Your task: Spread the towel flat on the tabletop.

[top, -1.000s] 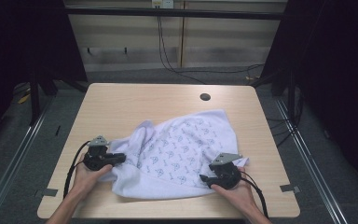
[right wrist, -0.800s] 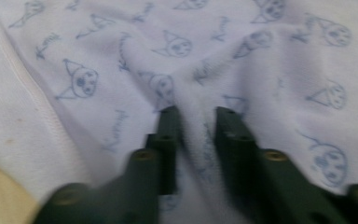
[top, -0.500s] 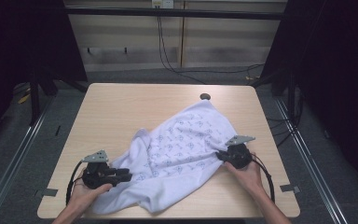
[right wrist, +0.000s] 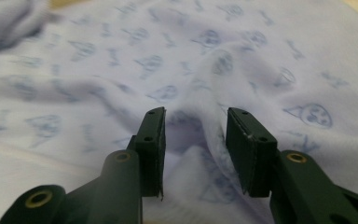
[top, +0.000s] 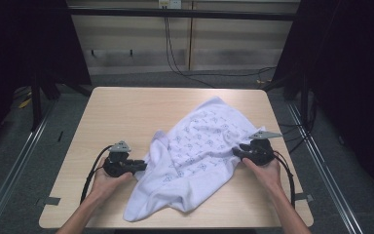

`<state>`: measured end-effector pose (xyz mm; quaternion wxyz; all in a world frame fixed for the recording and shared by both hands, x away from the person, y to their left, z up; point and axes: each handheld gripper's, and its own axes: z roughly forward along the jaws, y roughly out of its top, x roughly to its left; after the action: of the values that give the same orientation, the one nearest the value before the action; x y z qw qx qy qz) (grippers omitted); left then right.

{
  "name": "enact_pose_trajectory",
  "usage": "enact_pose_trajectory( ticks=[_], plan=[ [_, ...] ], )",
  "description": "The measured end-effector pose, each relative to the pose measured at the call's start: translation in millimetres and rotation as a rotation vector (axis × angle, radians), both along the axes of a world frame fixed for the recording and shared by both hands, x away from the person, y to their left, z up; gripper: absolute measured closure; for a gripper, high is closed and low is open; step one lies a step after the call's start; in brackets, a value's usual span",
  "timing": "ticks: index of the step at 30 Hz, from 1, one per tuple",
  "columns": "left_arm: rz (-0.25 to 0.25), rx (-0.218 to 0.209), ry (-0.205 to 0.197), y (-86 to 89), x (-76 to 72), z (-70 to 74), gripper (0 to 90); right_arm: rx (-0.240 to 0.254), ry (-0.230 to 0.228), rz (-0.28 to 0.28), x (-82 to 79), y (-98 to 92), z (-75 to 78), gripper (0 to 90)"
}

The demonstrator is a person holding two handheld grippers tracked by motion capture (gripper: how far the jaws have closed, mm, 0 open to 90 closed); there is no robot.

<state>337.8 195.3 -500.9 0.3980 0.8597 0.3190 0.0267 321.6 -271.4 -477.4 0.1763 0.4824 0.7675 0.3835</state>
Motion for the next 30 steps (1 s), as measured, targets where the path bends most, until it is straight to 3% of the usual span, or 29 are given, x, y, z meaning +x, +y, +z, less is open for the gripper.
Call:
enact_pose_trajectory(
  ticks=[3,4,7,9,12,13,14,16,17,18,21,22,23,24,28,30],
  plan=[
    [-0.003,0.004,0.007,2.5,-2.9,1.0,88.8,0.005,-0.020,0.037,-13.1,9.8,9.0,56.0],
    [-0.005,0.015,0.006,7.6,-6.8,1.9,89.1,0.016,-0.039,0.102,-28.1,24.6,15.3,56.0],
    [0.010,0.001,0.028,15.0,-13.2,1.7,89.2,0.029,-0.050,0.137,-40.0,37.1,20.1,55.2],
    [0.005,-0.005,0.047,26.7,-31.2,2.5,89.1,0.068,-0.058,0.225,-57.1,55.3,25.4,55.6],
    [0.007,-0.030,0.067,37.2,-47.5,1.5,88.8,0.115,-0.016,0.340,-67.7,80.2,21.9,57.5],
    [0.007,-0.030,0.067,37.2,-47.5,1.5,88.5,0.115,-0.016,0.340,-67.7,80.2,21.9,57.5],
    [0.005,-0.031,0.070,39.0,-49.6,1.8,88.2,0.132,0.029,0.428,-74.0,106.0,13.9,57.1],
    [0.017,-0.054,0.073,38.8,-47.9,2.8,85.0,0.136,0.043,0.458,-76.0,114.9,12.0,56.5],
    [0.028,-0.087,0.068,37.7,-43.6,4.5,85.0,0.139,0.056,0.492,-78.9,127.0,10.0,55.4],
    [0.036,-0.109,0.045,33.3,-35.5,7.4,83.8,0.148,0.066,0.570,-85.2,150.6,8.6,54.2],
    [0.048,-0.135,0.035,24.8,-23.5,9.0,82.6,0.161,0.069,0.615,-90.6,166.1,9.1,52.5],
    [0.052,-0.112,0.030,15.3,-14.9,8.6,81.4,0.176,0.074,0.655,-93.9,175.6,8.3,50.7],
    [0.052,-0.112,0.030,15.3,-14.9,8.6,81.4,0.176,0.074,0.655,-93.9,175.6,8.3,50.7],
    [0.054,-0.072,0.031,7.1,-8.9,3.7,81.4,0.183,0.089,0.687,-97.4,183.9,4.4,48.7],
    [0.053,-0.050,0.024,7.5,-9.3,-0.7,82.6,0.161,0.116,0.722,-103.4,190.5,-3.0,45.6],
    [0.048,-0.026,0.002,8.9,-12.0,-0.8,85.3,0.101,0.096,0.709,-107.5,191.8,-6.4,64.5]
  ],
)
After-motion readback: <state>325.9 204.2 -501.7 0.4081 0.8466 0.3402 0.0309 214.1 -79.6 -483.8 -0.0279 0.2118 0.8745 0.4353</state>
